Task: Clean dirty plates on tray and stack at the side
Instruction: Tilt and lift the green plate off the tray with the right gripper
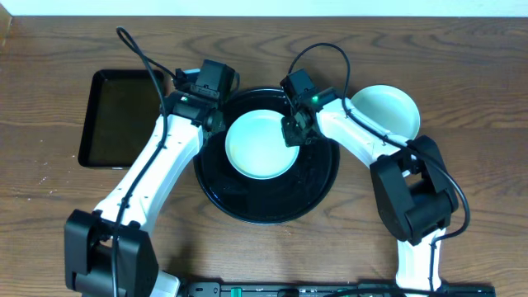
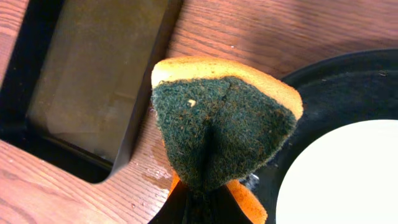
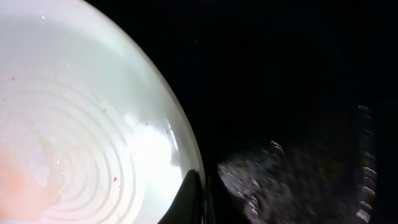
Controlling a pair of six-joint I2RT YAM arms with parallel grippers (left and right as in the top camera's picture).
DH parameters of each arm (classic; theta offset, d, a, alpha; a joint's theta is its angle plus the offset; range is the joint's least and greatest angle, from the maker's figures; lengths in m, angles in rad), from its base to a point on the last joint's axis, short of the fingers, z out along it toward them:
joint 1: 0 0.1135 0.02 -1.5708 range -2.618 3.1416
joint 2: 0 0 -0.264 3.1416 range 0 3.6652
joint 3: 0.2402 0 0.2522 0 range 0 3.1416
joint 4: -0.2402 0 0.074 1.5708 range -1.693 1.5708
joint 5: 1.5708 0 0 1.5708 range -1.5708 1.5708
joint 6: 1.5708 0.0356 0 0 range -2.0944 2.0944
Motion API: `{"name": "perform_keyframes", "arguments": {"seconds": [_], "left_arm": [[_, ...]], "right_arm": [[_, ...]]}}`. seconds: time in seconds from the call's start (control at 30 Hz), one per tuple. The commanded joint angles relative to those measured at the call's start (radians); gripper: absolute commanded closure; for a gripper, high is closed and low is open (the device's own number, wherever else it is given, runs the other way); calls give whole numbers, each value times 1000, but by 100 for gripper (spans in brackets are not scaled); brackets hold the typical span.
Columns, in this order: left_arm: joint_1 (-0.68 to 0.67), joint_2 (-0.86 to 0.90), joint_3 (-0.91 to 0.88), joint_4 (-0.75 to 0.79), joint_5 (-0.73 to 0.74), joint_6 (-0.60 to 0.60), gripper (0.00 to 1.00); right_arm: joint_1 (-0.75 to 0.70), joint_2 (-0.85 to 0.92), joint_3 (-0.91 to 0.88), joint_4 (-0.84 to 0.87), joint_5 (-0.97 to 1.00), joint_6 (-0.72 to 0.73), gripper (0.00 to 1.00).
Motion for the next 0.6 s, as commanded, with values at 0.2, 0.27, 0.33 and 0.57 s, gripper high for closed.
{"name": "perform_keyframes", "arguments": {"seconds": [0.2,0.27,0.33,0.57], "left_arm": [[-1,11,-35,-6,191,-5,92],[-1,11,-37,-7,191,-5,92],[-1,11,-37,-6,193,-5,92],[-1,11,-37,-6,194,-5,91]], "right_arm": [[-12,-252,108,-90,265,-105,99],[-12,-303,108,-95,275,-137,99],[-12,-357,108,-101,275,-180,99],[5,-468,108,-124,381,-318,99]]}}
